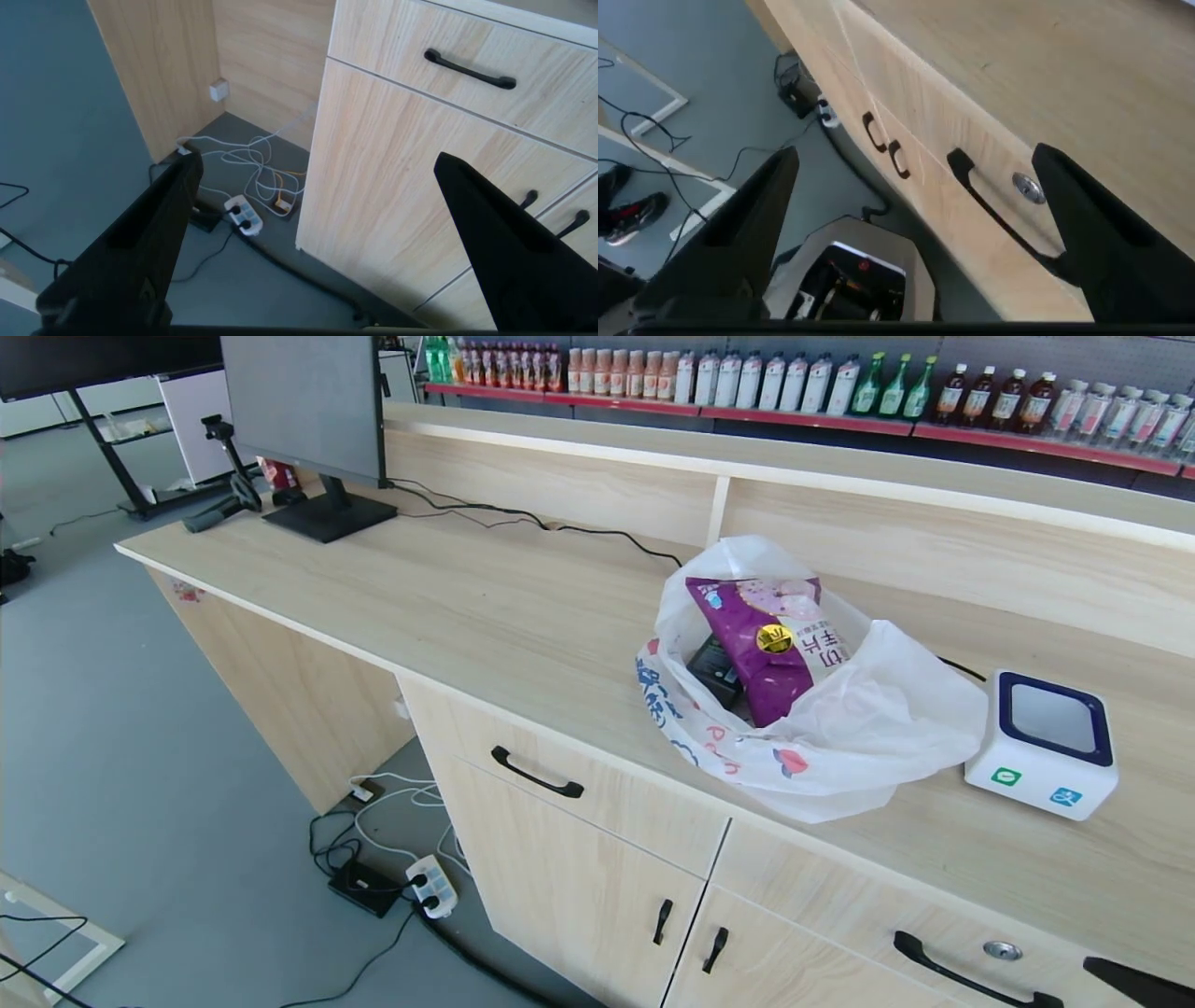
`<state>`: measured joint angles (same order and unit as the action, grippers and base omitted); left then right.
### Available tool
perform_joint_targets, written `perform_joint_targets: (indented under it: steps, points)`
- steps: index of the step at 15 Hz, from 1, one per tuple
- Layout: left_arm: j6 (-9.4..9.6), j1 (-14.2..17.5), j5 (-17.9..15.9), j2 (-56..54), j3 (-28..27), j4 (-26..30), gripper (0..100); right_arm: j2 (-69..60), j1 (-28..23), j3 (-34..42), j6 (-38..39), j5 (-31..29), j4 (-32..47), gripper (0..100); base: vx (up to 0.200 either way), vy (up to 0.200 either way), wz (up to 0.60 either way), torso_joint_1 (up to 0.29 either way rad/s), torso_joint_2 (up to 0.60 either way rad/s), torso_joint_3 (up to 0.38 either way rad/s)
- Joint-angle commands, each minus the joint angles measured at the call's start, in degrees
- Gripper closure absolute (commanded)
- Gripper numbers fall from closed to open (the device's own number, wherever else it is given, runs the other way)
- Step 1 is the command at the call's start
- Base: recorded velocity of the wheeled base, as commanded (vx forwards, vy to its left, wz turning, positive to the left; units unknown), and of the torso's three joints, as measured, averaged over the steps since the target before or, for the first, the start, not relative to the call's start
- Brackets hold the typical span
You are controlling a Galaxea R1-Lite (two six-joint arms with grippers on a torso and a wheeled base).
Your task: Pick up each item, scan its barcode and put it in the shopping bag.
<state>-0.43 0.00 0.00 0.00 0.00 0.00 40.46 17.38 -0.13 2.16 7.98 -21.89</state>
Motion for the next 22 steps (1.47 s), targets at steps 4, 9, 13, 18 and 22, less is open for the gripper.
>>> perform_joint_targets:
  steps: [4, 9, 13, 18, 22]
  points:
    - [-0.01, -0.1, 0.1, 0.1, 0.0, 0.0, 0, -24.5, -0.7, -1.2, -2.5, -0.2, 21.7, 0, 0.0, 0.0, 0.0, 0.0, 0.0, 0.0]
    - [-0.01, -0.1, 0.0, 0.0, 0.0, 0.0, 0, -20.4, -19.2, -1.2, -7.4, -0.1, 22.0, 0, 0.0, 0.0, 0.0, 0.0, 0.0, 0.0]
    - [-0.01, 0.0, 0.1, 0.0, 0.0, 0.0, 0, -31.9, -20.5, -1.3, -7.9, 0.2, 22.2, 0, 0.0, 0.0, 0.0, 0.0, 0.0, 0.0]
    - [-0.01, 0.0, 0.1, 0.1, 0.0, 0.0, 0, -36.0, -20.3, 0.1, -8.6, -2.7, 18.3, 0, 0.0, 0.0, 0.0, 0.0, 0.0, 0.0]
    - [-0.01, -0.1, 0.0, 0.0, 0.0, 0.0, 0, -36.1, -20.3, 0.1, -10.6, -3.7, 19.3, 0, 0.0, 0.0, 0.0, 0.0, 0.0, 0.0]
